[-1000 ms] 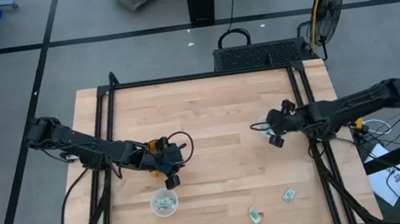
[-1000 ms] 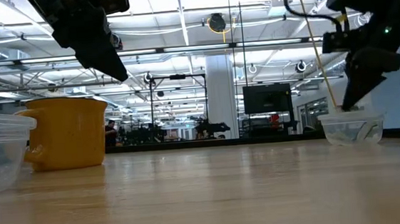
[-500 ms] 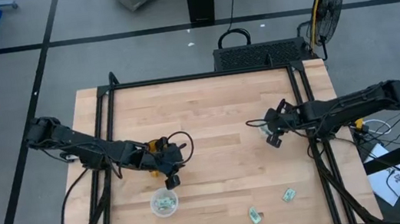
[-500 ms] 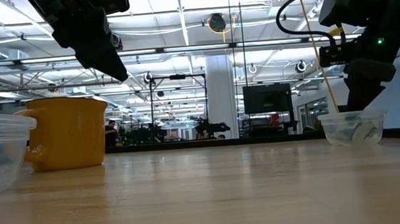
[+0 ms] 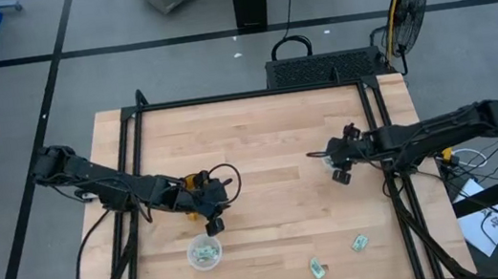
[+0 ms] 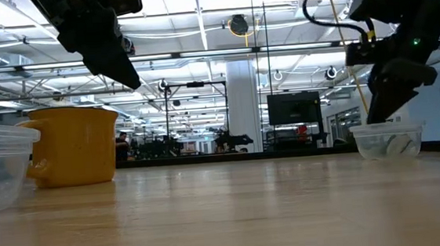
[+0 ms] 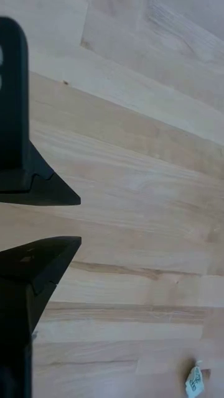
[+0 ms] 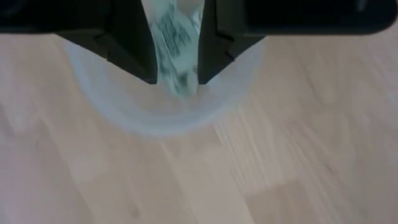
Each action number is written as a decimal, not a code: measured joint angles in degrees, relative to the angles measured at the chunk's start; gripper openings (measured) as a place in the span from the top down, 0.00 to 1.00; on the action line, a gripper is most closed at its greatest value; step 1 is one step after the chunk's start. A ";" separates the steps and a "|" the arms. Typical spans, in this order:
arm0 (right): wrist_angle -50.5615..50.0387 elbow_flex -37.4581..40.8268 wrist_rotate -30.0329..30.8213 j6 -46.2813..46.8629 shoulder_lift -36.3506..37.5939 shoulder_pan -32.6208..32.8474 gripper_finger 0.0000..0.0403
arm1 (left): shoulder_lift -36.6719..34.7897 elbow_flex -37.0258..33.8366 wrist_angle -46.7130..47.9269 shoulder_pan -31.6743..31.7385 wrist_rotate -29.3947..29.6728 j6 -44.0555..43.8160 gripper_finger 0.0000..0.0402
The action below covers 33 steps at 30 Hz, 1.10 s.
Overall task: Pick and place Stevia / Truvia into bins
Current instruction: Put the stevia packet into the bottom transparent container
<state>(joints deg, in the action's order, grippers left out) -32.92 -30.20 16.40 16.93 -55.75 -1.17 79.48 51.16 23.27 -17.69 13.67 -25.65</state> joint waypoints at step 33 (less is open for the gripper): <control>34.37 -1.88 -0.04 -25.22 7.19 3.89 0.74 | 27.47 20.83 -17.14 5.26 -30.31 0.84 0.77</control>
<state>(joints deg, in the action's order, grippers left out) 1.45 -32.08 16.36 -8.29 -48.56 2.72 106.95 71.99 6.12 -12.44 -16.63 -24.80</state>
